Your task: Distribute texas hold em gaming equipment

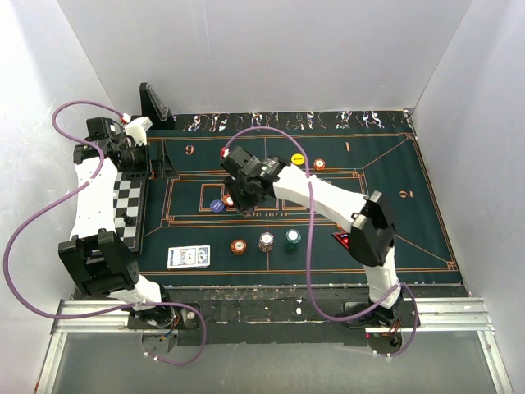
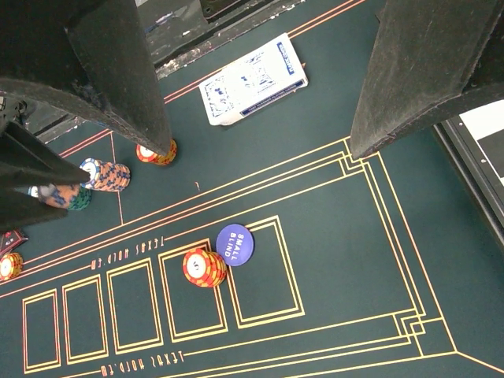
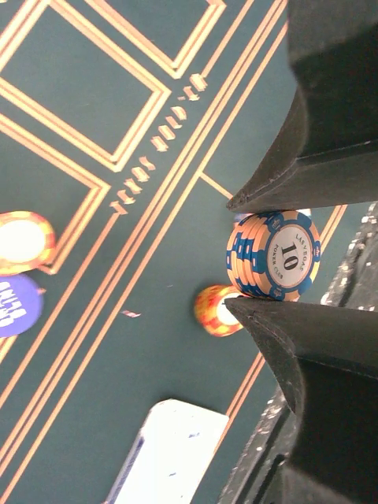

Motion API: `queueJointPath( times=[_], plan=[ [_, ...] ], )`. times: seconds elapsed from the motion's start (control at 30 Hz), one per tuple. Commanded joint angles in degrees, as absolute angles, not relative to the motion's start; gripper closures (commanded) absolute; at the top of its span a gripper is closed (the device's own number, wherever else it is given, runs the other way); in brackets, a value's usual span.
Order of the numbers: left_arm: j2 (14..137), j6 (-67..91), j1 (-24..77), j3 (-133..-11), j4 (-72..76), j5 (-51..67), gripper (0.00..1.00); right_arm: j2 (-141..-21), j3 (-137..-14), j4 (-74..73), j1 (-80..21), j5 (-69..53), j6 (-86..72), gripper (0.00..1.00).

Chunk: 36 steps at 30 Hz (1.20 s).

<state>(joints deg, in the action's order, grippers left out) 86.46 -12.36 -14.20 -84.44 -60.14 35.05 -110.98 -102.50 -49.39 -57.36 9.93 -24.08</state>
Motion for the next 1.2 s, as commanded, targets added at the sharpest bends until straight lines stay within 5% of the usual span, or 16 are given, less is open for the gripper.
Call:
queueJointPath(
  times=[0.0, 0.43, 1.07, 1.17],
  plan=[
    [85.2, -12.5, -14.9, -83.5, -58.1, 36.4, 0.02, -119.9, -113.5, -51.6, -55.2, 9.2, -21.7, 0.83],
    [86.7, -13.8, -14.9, -82.5, -57.9, 37.5, 0.02, -135.9, -130.1, -51.6, -47.0, 6.8, -23.2, 0.86],
    [88.2, -14.1, -15.2, -82.0, -57.2, 37.8, 0.02, -145.6, -136.0, -48.3, -44.7, 1.7, -25.7, 0.82],
    [88.2, -14.1, -15.3, -82.0, -57.1, 37.7, 0.02, -146.2, -135.9, -48.5, -44.7, 1.1, -26.1, 0.69]
  ],
)
